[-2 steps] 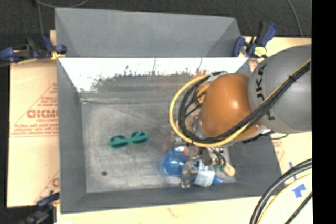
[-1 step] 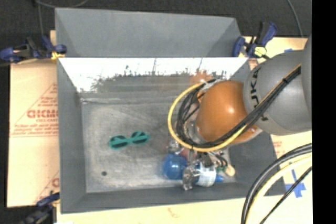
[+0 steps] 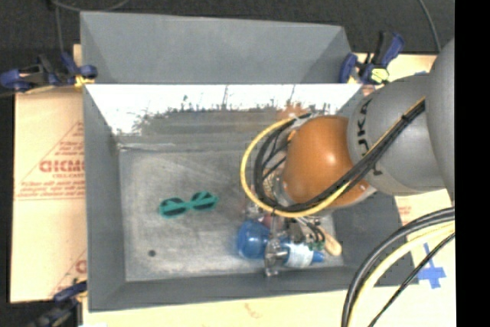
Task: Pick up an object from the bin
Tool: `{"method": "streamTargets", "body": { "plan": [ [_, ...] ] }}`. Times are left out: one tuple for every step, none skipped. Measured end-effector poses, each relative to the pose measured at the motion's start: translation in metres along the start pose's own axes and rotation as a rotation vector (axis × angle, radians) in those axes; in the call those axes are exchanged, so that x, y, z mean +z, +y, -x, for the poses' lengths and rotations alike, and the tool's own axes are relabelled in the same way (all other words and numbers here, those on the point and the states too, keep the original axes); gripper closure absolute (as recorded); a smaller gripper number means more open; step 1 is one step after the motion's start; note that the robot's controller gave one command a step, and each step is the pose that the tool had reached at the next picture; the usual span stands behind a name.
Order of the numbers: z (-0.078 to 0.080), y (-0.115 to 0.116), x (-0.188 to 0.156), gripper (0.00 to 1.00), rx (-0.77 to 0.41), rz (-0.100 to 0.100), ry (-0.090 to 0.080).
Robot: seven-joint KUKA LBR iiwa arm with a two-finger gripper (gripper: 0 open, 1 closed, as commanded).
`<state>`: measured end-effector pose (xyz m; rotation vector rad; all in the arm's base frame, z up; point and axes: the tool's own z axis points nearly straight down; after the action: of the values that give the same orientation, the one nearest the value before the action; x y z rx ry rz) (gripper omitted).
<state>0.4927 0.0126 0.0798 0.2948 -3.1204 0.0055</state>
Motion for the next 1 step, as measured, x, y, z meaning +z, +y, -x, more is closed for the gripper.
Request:
{"method": "streamTargets", "body": {
  "plan": [
    [0.0001,0.0001,0.0001,1.00,0.001,0.000,0.000]
  ]
}}
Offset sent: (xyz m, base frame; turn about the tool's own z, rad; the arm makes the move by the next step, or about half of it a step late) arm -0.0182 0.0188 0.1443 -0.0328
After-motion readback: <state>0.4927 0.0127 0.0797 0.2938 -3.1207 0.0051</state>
